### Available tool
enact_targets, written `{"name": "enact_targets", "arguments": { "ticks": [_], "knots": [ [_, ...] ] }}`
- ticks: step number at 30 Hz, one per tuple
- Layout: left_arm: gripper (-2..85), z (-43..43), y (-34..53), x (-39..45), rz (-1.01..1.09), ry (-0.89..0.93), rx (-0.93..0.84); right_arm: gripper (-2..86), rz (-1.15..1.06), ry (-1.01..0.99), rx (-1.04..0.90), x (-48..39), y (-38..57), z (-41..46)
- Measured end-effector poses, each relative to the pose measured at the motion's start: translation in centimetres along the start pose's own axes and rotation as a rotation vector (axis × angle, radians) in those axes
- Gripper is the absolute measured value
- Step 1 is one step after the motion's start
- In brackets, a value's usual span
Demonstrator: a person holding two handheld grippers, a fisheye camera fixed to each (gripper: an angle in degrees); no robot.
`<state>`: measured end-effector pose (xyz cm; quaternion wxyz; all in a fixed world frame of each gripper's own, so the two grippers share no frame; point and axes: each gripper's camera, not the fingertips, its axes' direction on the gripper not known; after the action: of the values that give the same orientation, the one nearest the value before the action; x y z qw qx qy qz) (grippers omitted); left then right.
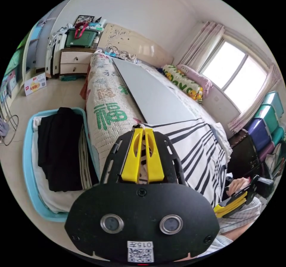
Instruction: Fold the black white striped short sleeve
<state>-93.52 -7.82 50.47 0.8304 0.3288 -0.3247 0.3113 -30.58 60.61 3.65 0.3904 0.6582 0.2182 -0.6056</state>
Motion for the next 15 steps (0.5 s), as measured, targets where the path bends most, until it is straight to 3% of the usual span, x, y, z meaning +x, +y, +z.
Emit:
{"name": "enact_targets", "arguments": {
  "ticks": [7, 11, 13, 15],
  "knots": [
    [3.0, -1.7, -3.5, 1.8, 0.047, -0.114, -0.072, 4.2, 0.046, -0.109, 0.043, 1.0, 1.6, -0.3],
    [6.1, -9.1, -4.7, 3.4, 0.088, -0.133, 0.003, 7.8, 0.132, -0.104, 0.156, 3.9, 6.1, -6.5],
    [6.4, -13.3, -4.8, 6.6, 0.212, -0.105, 0.073, 8.2, 0.185, -0.038, 0.176, 5.0, 9.0, -8.9],
    [6.6, -18.1, -3.7, 13.2, 0.524, 0.105, 0.160, 8.4, 0.227, 0.003, 0.176, 5.6, 13.2, -10.5]
  ]
}}
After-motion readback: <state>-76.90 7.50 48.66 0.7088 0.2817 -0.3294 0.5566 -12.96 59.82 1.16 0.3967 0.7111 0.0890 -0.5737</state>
